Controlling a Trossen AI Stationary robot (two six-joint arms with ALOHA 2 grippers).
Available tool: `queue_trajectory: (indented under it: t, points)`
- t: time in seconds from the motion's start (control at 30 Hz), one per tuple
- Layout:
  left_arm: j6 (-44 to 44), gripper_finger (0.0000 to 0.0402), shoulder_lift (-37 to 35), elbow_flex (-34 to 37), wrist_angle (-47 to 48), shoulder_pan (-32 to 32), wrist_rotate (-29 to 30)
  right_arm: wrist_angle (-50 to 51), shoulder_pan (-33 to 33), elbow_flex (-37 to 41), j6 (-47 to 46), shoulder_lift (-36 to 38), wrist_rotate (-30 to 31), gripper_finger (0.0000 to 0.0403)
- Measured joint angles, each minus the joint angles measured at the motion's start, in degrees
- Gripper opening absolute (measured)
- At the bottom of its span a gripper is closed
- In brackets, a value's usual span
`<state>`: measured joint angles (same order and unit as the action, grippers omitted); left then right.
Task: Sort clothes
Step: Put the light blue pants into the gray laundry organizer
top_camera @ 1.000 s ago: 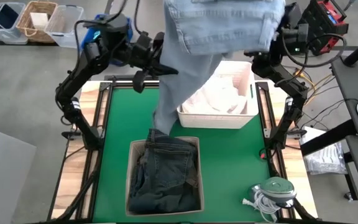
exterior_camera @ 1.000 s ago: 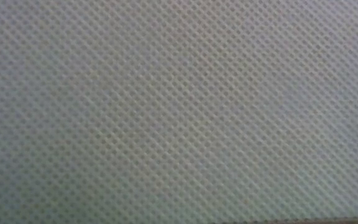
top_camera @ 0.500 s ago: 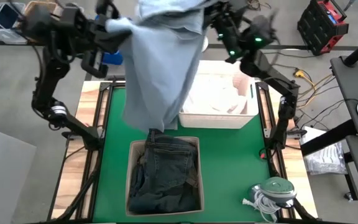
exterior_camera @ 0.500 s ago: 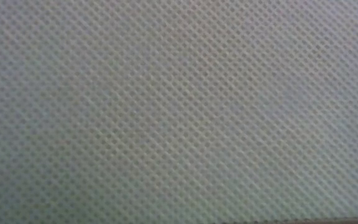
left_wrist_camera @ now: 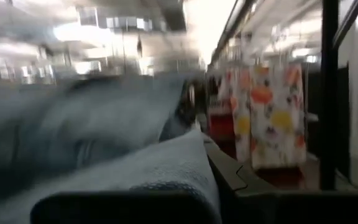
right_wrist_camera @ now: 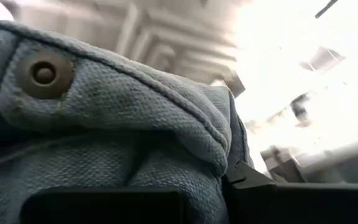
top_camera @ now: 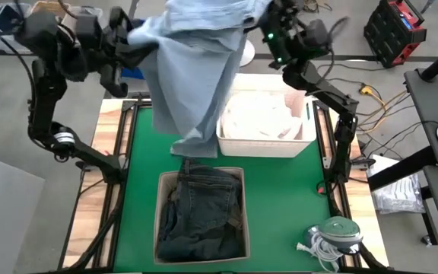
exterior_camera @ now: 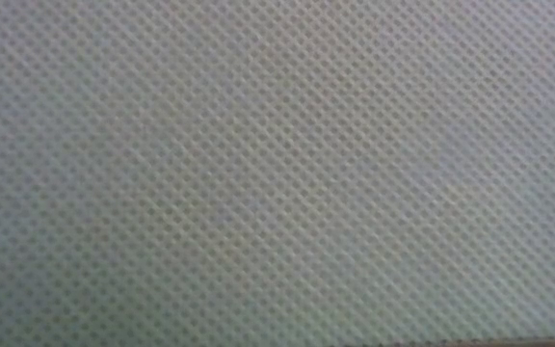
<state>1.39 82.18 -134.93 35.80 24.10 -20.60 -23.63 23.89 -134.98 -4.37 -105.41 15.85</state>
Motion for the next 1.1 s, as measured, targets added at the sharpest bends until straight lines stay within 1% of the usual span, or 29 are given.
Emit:
queue_trajectory:
  t: [0.1, 0.17, 0.3, 0.4, 0.5, 0.6, 0.7, 0.73, 0.8, 0.9, 1.0, 1.1]
  points:
    - [0.0, 0.0000, -0.5, 0.0, 9.1, 0.0, 0.1, -5.9, 0.5, 0.0, -0.1, 0.8, -3.9, 0.0013]
    - [0.0, 0.0003, -0.8, 0.0, 15.9, 0.1, 0.8, -7.9, 0.5, 0.0, -0.9, 1.6, -4.3, 0.0013]
    - [0.7, 0.0023, -0.5, 0.0, 27.1, 0.1, 8.2, -8.4, 0.4, 0.0, -5.6, 3.2, -5.1, 0.0013]
    - [0.8, 0.0042, 0.3, 0.0, 31.9, 0.2, 11.2, -8.3, 0.4, 0.0, -11.3, 4.3, -6.6, 0.0013]
    - [0.4, 0.0064, 1.1, 0.0, 34.7, 0.1, 13.1, -8.1, 0.5, 0.0, -19.8, 5.5, -6.9, 0.0013]
    - [-0.9, 0.0084, 2.2, 0.0, 33.7, 0.1, 14.1, -8.4, 0.5, 0.0, -26.5, 6.6, -7.9, 0.0013]
    - [-2.7, 0.0103, 3.0, 0.1, 29.1, 0.1, 13.8, -8.5, 0.5, 0.0, -32.6, 7.1, -11.7, 0.0013]
    - [-2.9, 0.0109, 3.3, 0.1, 27.3, 0.1, 12.9, -8.3, 0.5, 0.0, -34.3, 7.3, -13.0, 0.0013]
    - [-3.5, 0.0122, 3.8, 0.1, 23.8, 0.1, 8.8, -8.1, 0.4, 0.0, -36.6, 7.5, -14.7, 0.0013]
    - [-3.7, 0.0143, 4.6, 0.1, 18.2, 0.1, 5.0, -8.1, 0.4, 0.0, -38.9, 8.1, -15.7, 0.0013]
    - [-3.7, 0.0169, 5.4, 0.1, 16.0, 0.1, 4.6, -8.4, 0.4, 0.0, -39.1, 8.5, -15.9, 0.0013]
    - [-3.7, 0.0201, 6.6, 0.1, 13.8, 0.2, 3.7, -8.4, 0.4, 0.0, -37.3, 8.7, -15.9, 0.0013]
